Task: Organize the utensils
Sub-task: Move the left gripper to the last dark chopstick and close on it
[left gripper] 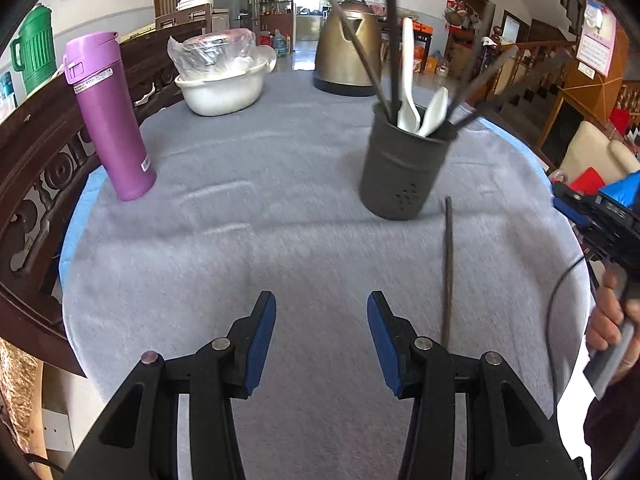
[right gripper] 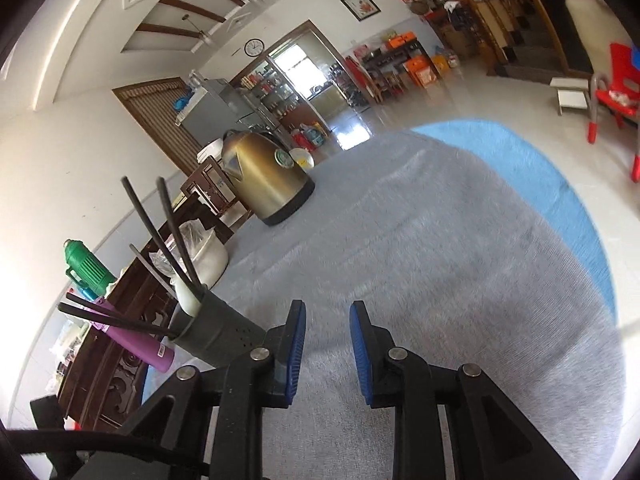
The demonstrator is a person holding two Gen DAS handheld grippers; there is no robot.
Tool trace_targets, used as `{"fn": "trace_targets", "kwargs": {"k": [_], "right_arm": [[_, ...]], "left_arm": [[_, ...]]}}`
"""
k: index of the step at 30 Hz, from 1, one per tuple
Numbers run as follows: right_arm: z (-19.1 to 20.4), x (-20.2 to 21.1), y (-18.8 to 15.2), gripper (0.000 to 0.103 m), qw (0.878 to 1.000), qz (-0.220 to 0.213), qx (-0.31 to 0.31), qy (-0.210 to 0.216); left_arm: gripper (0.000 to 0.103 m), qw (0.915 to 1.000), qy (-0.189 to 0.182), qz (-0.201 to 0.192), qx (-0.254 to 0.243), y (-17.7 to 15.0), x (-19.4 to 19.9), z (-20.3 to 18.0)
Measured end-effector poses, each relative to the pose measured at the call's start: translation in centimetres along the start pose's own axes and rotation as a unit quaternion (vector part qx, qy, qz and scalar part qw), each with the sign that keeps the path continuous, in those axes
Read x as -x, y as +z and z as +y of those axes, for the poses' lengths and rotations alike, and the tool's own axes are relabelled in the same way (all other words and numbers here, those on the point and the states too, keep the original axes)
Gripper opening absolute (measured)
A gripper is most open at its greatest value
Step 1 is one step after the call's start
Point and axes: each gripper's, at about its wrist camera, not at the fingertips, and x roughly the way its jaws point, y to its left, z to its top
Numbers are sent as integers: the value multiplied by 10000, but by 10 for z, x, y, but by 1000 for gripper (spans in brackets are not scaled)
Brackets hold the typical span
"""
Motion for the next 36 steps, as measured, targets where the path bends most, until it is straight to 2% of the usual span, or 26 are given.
{"fn": "trace_targets", "kwargs": {"k": [9, 10, 13, 19, 28, 30, 32, 36], "right_arm": [[4, -32, -19, 26, 9986, -261, 443, -92], [6, -36, -19, 26, 9989, -157, 410, -136], [7, -29, -18, 26, 9981, -372, 492, 15], [-11, -24, -13, 26, 9987, -457, 143, 153], [-18, -30, -8, 26, 9988, -341, -119, 345], [-21, -30, -9, 26, 9988, -327, -138, 339], [-21, -31, -9, 26, 9988, -296, -164, 343], [-22, -33, -8, 26, 9990, -222, -197, 321]], "left_arm": [[48, 9997, 44, -163, -178, 6, -5, -26], [49, 9996, 44, -177, -213, 6, -6, -29], [48, 9992, -17, -212, -347, 9, -11, -43], [49, 9973, -117, -202, -694, 21, -29, -78], [48, 9972, -172, 87, -729, 37, -59, -111], [46, 9969, -146, 169, -756, 39, -65, -118], [35, 9964, -186, 321, -765, 39, -71, -122], [27, 9951, -186, 662, -708, 33, -80, -124]]}}
